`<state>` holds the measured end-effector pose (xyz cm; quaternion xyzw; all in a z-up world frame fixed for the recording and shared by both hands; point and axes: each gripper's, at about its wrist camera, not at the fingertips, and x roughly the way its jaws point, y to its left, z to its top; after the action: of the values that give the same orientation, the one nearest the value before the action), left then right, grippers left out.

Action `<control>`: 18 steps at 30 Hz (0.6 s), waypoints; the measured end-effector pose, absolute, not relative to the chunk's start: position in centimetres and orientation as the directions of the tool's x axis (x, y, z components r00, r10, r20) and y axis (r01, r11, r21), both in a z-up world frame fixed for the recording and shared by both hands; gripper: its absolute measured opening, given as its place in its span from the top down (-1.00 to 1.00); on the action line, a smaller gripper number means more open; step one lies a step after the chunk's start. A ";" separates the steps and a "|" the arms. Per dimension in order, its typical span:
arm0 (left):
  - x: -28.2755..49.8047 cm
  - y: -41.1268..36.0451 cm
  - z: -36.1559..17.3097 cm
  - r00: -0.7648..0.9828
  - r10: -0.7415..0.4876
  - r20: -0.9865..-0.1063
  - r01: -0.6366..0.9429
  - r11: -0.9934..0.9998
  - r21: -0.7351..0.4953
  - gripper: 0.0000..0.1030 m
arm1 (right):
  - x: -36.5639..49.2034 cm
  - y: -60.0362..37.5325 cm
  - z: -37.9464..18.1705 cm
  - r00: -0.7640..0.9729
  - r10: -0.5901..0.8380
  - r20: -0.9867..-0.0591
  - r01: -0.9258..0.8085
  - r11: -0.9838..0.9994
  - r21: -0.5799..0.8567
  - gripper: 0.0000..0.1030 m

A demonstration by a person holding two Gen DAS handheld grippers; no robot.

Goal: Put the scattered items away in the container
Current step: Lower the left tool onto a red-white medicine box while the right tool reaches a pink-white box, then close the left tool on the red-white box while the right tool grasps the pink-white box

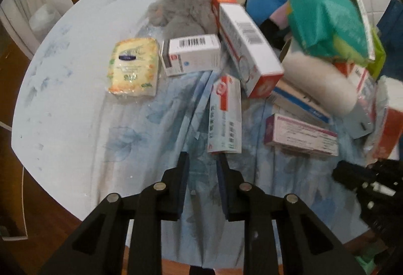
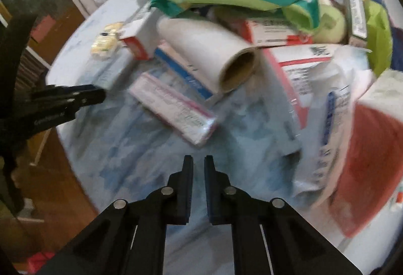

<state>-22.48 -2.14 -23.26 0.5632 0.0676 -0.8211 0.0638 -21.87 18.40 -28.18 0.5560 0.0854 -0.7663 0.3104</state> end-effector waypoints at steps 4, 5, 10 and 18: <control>-23.7 -1.0 -23.0 -0.409 -0.070 -0.910 0.205 -0.979 -0.017 -0.52 | -22.2 18.6 -26.8 -0.252 -0.418 -0.873 0.565 -0.796 0.218 -0.59; -23.9 -0.6 -23.4 -0.414 -0.070 -0.907 0.200 -0.980 -0.016 -0.52 | -22.4 18.6 -26.6 -0.263 -0.423 -0.867 0.564 -0.797 0.218 -0.66; -22.9 4.1 -26.2 -0.418 -0.068 -0.906 0.126 -0.992 0.016 -0.43 | -23.5 16.6 -27.4 -0.256 -0.411 -0.875 0.579 -0.790 0.201 -0.16; -21.3 3.4 -28.4 -0.379 -0.053 -0.924 0.072 -0.997 0.028 0.43 | -22.0 14.1 -28.4 -0.189 -0.379 -0.906 0.619 -0.762 0.190 0.33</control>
<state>-21.31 3.42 -28.44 0.5561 0.0084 -0.8302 0.0377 -22.04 14.13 -28.41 0.5468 0.1097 -0.7630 0.3267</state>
